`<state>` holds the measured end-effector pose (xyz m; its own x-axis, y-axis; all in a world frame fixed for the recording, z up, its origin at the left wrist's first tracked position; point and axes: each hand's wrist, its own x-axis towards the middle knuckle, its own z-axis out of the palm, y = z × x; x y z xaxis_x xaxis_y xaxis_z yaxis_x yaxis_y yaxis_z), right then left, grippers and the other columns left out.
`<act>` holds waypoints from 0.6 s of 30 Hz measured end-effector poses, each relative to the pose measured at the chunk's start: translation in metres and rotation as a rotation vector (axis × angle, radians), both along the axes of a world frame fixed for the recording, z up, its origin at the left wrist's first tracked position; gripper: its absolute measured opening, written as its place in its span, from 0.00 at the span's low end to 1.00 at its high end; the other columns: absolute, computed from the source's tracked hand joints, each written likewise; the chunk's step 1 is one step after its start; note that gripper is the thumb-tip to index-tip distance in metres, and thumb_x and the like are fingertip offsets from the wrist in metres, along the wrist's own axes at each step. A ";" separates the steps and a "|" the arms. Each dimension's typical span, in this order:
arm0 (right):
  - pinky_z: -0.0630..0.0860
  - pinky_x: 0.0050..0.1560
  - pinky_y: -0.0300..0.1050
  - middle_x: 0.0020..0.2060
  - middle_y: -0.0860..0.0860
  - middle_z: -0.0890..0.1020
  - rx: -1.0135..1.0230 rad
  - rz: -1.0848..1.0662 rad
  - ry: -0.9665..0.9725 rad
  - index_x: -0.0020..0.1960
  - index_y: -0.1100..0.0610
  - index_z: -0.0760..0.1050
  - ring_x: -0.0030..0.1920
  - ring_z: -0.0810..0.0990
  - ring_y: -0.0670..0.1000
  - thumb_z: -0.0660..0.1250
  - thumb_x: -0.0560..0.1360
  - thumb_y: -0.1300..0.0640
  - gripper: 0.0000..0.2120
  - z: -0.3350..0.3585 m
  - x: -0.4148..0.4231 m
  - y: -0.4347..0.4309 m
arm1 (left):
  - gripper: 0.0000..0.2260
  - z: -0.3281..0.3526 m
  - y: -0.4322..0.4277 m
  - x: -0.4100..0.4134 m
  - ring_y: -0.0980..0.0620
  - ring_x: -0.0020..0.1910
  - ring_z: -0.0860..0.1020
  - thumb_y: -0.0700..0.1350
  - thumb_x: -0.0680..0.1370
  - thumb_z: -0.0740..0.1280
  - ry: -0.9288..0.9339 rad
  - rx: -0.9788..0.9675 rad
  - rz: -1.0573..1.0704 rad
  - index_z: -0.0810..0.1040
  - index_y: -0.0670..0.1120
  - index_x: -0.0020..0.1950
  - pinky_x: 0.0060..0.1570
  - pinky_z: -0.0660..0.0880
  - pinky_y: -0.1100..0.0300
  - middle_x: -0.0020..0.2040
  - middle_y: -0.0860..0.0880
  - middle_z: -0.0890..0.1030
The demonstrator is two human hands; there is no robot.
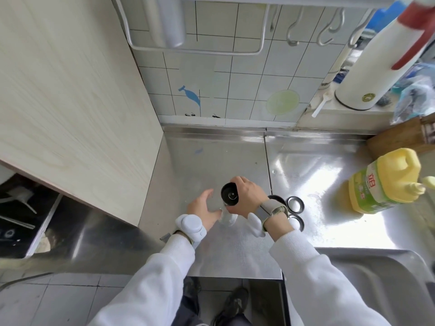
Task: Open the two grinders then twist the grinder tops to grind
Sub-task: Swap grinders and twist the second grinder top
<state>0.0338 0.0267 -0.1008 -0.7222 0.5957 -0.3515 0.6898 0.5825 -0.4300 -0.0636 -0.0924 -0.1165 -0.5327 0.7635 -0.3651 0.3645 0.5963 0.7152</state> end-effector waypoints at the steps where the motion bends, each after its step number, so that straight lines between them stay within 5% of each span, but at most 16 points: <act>1: 0.75 0.51 0.51 0.55 0.54 0.75 0.009 -0.015 0.028 0.59 0.57 0.65 0.52 0.77 0.58 0.71 0.64 0.49 0.28 0.004 0.001 0.001 | 0.30 0.001 0.002 0.000 0.48 0.66 0.71 0.44 0.70 0.71 0.003 0.009 -0.010 0.64 0.48 0.71 0.57 0.64 0.65 0.68 0.49 0.72; 6: 0.75 0.47 0.46 0.52 0.52 0.77 0.076 -0.085 0.195 0.56 0.55 0.68 0.50 0.77 0.56 0.70 0.64 0.47 0.25 0.046 0.003 0.004 | 0.34 0.018 0.015 0.005 0.47 0.62 0.73 0.48 0.66 0.75 -0.022 0.087 -0.046 0.66 0.53 0.70 0.53 0.67 0.62 0.63 0.50 0.76; 9: 0.72 0.43 0.43 0.50 0.50 0.78 0.135 -0.122 0.275 0.55 0.53 0.69 0.48 0.77 0.54 0.70 0.64 0.45 0.25 0.083 0.002 0.007 | 0.26 0.040 0.024 0.008 0.47 0.53 0.77 0.46 0.68 0.74 -0.018 0.228 0.022 0.71 0.52 0.64 0.52 0.72 0.58 0.54 0.47 0.81; 14: 0.71 0.45 0.41 0.48 0.47 0.79 0.180 -0.123 0.400 0.56 0.52 0.69 0.47 0.75 0.51 0.73 0.61 0.45 0.27 0.138 -0.003 0.012 | 0.16 0.076 0.034 0.001 0.66 0.42 0.77 0.44 0.69 0.74 -0.041 0.507 0.091 0.76 0.49 0.56 0.41 0.66 0.80 0.48 0.52 0.81; 18: 0.75 0.50 0.46 0.50 0.47 0.78 0.179 -0.058 0.463 0.58 0.51 0.68 0.49 0.76 0.52 0.73 0.61 0.44 0.29 0.182 -0.005 0.011 | 0.18 0.108 0.039 -0.007 0.58 0.51 0.76 0.44 0.69 0.74 0.040 0.672 0.099 0.78 0.48 0.58 0.47 0.64 0.80 0.51 0.52 0.82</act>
<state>0.0288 0.0380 0.0809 -0.7422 0.6612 0.1091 0.4838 0.6413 -0.5955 -0.0705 -0.0531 -0.0084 -0.6153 0.7643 0.1932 0.3651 0.0590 0.9291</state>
